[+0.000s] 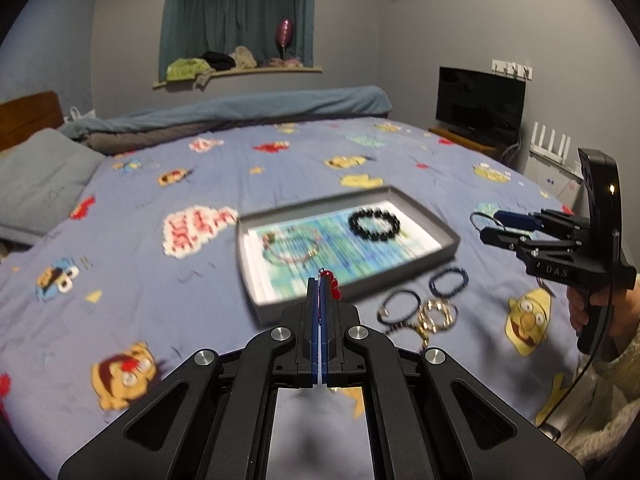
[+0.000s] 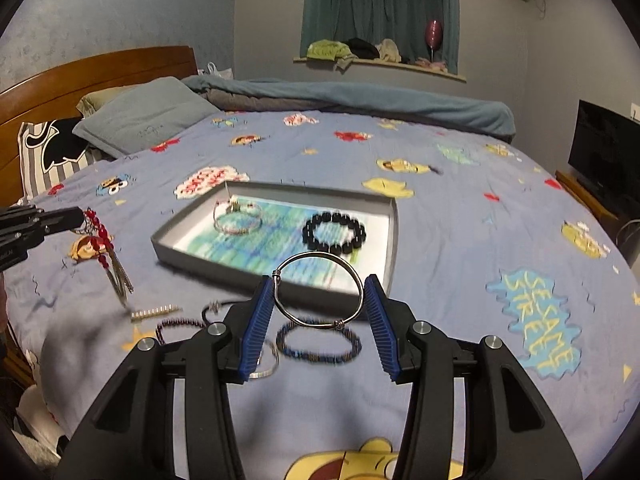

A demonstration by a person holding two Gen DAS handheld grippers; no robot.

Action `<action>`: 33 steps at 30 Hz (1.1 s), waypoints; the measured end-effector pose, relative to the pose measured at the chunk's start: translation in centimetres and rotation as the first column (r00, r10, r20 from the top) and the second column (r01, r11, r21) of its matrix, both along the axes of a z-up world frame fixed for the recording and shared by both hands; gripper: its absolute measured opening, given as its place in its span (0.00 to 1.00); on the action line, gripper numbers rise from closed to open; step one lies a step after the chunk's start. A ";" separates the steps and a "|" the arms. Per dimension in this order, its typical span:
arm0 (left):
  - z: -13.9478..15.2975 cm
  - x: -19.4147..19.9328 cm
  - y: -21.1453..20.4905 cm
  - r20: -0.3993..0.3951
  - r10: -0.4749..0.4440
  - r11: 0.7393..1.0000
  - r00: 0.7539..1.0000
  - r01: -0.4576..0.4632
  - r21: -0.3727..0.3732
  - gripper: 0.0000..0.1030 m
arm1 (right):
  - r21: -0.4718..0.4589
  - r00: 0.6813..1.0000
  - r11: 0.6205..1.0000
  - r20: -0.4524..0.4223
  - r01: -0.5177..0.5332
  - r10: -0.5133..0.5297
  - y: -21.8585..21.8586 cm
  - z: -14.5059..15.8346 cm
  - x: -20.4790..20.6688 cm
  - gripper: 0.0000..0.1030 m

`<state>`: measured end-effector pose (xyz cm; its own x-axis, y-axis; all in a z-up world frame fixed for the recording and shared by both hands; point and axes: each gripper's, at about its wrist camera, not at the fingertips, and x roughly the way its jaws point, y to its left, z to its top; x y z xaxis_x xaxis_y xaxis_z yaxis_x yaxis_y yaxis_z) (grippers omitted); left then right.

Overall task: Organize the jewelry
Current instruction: 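Carry the necklace and bangle over the gray box with both tools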

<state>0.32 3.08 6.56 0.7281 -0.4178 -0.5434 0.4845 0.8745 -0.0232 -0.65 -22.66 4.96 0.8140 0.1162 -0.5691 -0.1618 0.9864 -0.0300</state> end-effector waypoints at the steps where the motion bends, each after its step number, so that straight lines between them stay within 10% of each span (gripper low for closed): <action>1: 0.5 0.3 0.1 0.008 0.003 1.000 1.000 -0.003 -0.005 0.01 | -0.001 1.000 1.000 0.007 -0.004 0.004 0.1 0.3 0.3 0.45; 20: 2.4 9.3 -3.4 0.004 -0.060 0.998 0.998 0.060 0.009 0.01 | 0.017 0.999 1.000 -0.035 -0.006 0.006 0.7 -1.3 7.7 0.45; 33: -6.7 12.7 -7.4 -0.203 -0.121 0.991 0.972 0.129 0.027 0.01 | 0.026 0.984 0.999 -0.176 0.019 -0.014 -0.2 -6.2 10.7 0.45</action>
